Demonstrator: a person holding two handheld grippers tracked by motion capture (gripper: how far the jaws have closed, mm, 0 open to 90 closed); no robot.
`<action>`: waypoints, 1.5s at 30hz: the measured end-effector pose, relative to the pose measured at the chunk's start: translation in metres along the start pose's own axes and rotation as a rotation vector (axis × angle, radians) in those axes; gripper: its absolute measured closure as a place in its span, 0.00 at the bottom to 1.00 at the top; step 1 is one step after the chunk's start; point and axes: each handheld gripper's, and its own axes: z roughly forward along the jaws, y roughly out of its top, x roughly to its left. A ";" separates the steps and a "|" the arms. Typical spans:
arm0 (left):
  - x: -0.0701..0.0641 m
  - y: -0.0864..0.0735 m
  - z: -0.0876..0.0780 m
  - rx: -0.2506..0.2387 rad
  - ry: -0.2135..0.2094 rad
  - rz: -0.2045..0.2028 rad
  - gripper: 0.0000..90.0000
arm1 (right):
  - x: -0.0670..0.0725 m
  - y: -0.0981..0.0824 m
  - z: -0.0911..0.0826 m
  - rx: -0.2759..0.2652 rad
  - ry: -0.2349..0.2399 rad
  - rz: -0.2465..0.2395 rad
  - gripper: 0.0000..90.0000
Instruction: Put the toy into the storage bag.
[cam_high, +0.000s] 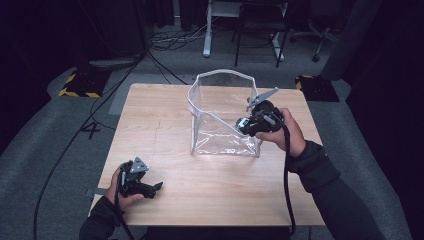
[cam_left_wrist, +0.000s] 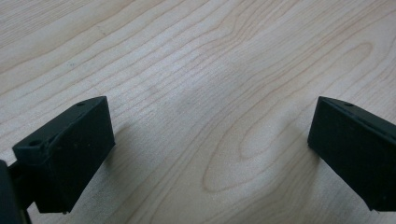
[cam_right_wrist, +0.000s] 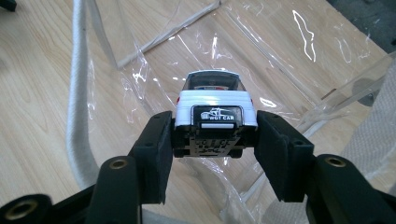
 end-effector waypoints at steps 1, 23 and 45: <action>0.000 0.000 0.000 -0.001 -0.001 -0.003 0.01 | 0.000 0.001 0.000 0.006 0.001 -0.003 0.54; 0.000 0.000 0.000 0.000 0.000 0.000 0.01 | -0.011 0.017 0.004 0.093 0.056 0.036 0.53; -0.001 0.000 0.000 -0.001 0.003 -0.009 0.01 | -0.022 -0.001 -0.004 -0.042 0.025 0.069 0.49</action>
